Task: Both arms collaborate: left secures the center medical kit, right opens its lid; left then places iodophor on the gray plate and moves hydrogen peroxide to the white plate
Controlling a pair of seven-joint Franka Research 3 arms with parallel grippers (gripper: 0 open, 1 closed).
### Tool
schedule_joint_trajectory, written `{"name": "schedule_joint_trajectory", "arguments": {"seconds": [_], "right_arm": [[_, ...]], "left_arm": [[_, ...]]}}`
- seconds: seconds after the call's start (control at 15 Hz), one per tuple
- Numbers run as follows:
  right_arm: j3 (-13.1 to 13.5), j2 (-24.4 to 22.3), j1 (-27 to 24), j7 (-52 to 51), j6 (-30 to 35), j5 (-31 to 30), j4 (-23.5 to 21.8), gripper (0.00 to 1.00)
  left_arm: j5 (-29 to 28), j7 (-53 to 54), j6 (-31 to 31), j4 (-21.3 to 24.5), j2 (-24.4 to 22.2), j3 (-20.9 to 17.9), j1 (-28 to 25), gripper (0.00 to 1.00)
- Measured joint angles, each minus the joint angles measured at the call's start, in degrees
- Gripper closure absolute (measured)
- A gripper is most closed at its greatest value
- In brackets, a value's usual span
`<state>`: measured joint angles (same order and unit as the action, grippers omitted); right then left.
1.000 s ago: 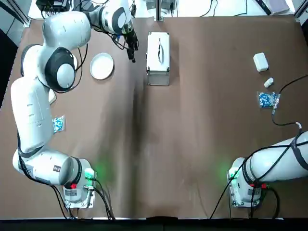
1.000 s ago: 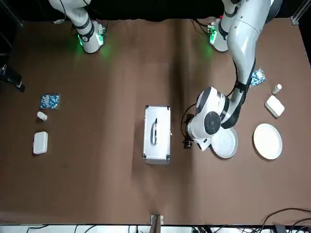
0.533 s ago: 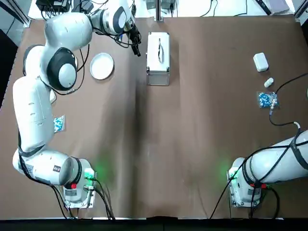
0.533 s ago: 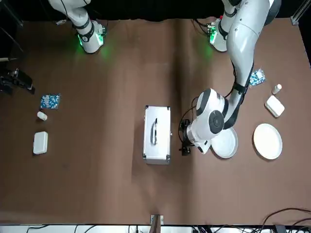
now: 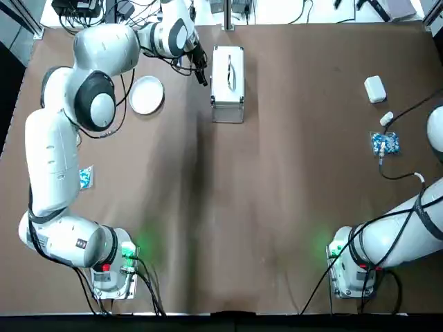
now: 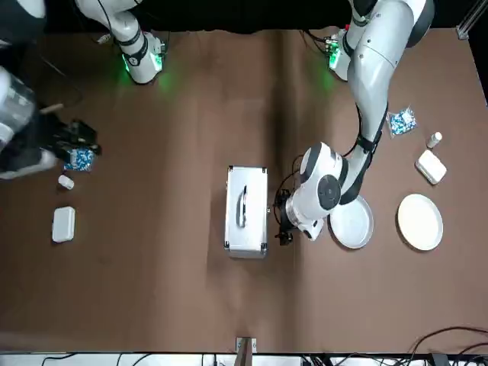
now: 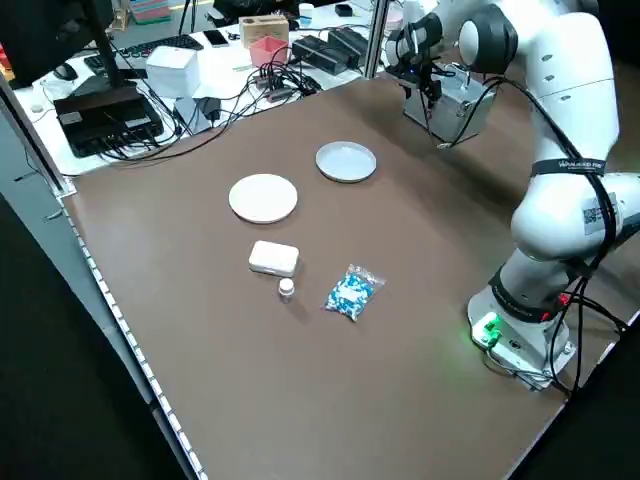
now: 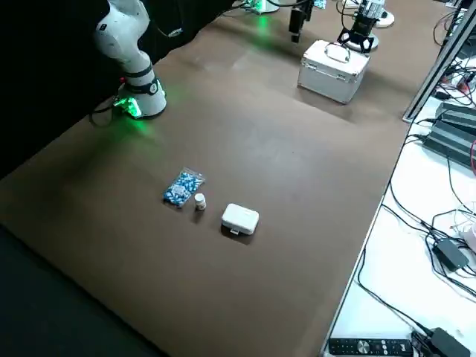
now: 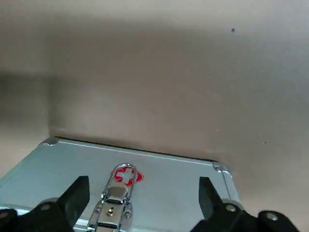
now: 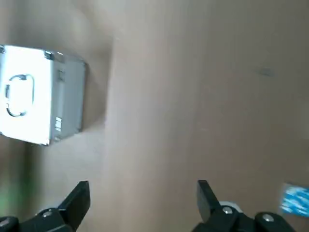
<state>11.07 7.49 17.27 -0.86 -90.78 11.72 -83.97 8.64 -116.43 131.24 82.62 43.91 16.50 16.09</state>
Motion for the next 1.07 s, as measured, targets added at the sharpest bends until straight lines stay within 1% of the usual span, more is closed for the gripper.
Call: {"name": "schedule_joint_trajectory", "arguments": {"seconds": [0.13, 0.4, 0.47, 0.53, 0.6, 0.67, 0.8, 0.87, 0.93, 1.0, 1.07], "right_arm": [[-0.1, 2.3, 3.7, 4.6, -3.6, 1.8, -0.1, 0.03], [-0.3, 7.9, 12.4, 15.7, -12.0, 2.1, -0.2, 0.05], [-0.3, 8.9, 14.3, 17.9, -13.5, 2.1, -0.3, 0.16], [-0.4, 9.9, 15.9, 19.7, -14.9, 2.1, -0.3, 0.16], [-0.4, 11.0, 17.5, 21.2, -16.8, 2.2, -0.3, 0.19], [-0.4, 12.2, 18.9, 22.2, -19.0, 3.1, -0.4, 0.29], [-0.4, 14.8, 21.3, 23.9, -22.9, 8.2, -0.4, 0.50], [-0.3, 15.9, 22.1, 24.1, -24.7, 11.1, -0.4, 0.60], [-0.3, 17.0, 22.8, 24.1, -26.5, 13.1, -0.4, 0.60], [-0.3, 18.8, 24.3, 24.6, -30.2, 14.4, -0.4, 0.62], [-0.3, 19.8, 25.1, 25.1, -32.3, 14.4, -0.4, 0.62]], "left_arm": [[0.0, 0.0, 0.0, 0.0, 0.1, 0.0, 0.5, 0.00], [0.0, 0.0, 0.0, 0.0, 0.7, 0.0, 2.1, 0.01], [0.0, 0.0, 0.0, 0.0, 0.8, 0.0, 2.2, 0.01], [0.0, 0.0, 0.0, 0.0, 0.8, 0.0, 2.1, 0.06], [0.0, 0.0, 0.0, 0.0, 0.8, 0.0, 2.1, 0.07], [0.0, 0.0, 0.0, 0.0, 0.8, -0.1, 2.1, 0.09], [0.0, 0.0, 0.0, 0.0, 0.8, -0.1, 2.1, 0.28], [0.0, 0.0, 0.0, 0.0, 0.8, -0.1, 2.1, 0.32], [0.0, 0.0, -0.1, 0.0, 0.8, -0.1, 2.2, 0.33], [0.0, 0.0, -0.3, 0.0, 0.8, -0.2, 2.3, 0.40], [0.0, 0.0, -0.4, 0.0, 0.8, -0.2, 2.3, 0.46]]}}
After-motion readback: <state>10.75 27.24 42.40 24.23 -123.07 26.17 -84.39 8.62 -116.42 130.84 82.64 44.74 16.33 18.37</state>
